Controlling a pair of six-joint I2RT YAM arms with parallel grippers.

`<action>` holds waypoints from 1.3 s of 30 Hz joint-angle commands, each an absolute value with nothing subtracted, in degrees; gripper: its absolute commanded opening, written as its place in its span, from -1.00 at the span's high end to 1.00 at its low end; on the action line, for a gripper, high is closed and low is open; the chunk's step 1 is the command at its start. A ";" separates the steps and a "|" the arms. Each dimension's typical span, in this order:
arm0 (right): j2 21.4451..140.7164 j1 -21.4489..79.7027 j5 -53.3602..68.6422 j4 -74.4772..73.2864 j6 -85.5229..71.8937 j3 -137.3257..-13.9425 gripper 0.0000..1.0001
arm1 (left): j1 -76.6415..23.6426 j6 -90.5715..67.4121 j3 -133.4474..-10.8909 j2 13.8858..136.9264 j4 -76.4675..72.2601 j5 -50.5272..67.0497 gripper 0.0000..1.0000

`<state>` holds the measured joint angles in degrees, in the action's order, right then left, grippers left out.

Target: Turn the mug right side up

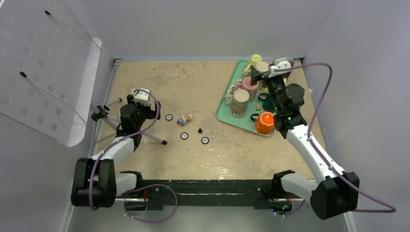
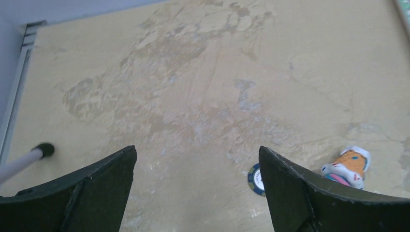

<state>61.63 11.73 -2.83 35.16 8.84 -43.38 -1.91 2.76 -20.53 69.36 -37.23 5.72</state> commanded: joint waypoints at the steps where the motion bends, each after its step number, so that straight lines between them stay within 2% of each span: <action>1: 70.43 21.23 7.90 2.16 23.91 -63.00 -0.93 | -1.67 8.23 -34.04 67.17 -12.98 18.18 -1.00; 4: 82.65 27.94 7.43 -17.99 33.20 -81.28 -0.79 | -1.70 11.01 -40.37 68.25 -0.81 21.77 -1.00; 7: 96.40 33.54 -1.38 -32.11 38.57 -96.17 -0.71 | -1.69 12.20 -40.60 67.09 -0.10 24.94 -1.00; 15: 123.25 36.12 -7.71 -51.69 42.42 -127.11 -0.73 | -1.59 13.23 -42.18 65.72 6.17 26.37 -0.98; 21: 132.27 36.09 -10.40 -58.87 42.04 -131.41 -0.75 | -1.63 13.64 -40.17 63.90 4.80 27.10 -0.98; 25: 131.32 35.39 -13.36 -58.00 41.73 -126.77 -0.83 | -1.63 13.21 -39.56 63.45 3.97 27.84 -0.98; 30: 132.21 33.26 -15.23 -58.05 40.93 -126.34 -0.83 | -1.63 12.97 -39.51 63.51 4.04 28.54 -0.97; 39: 127.60 32.26 -11.13 -60.52 40.91 -120.65 -0.81 | -1.63 12.91 -38.94 63.61 2.91 28.38 -0.97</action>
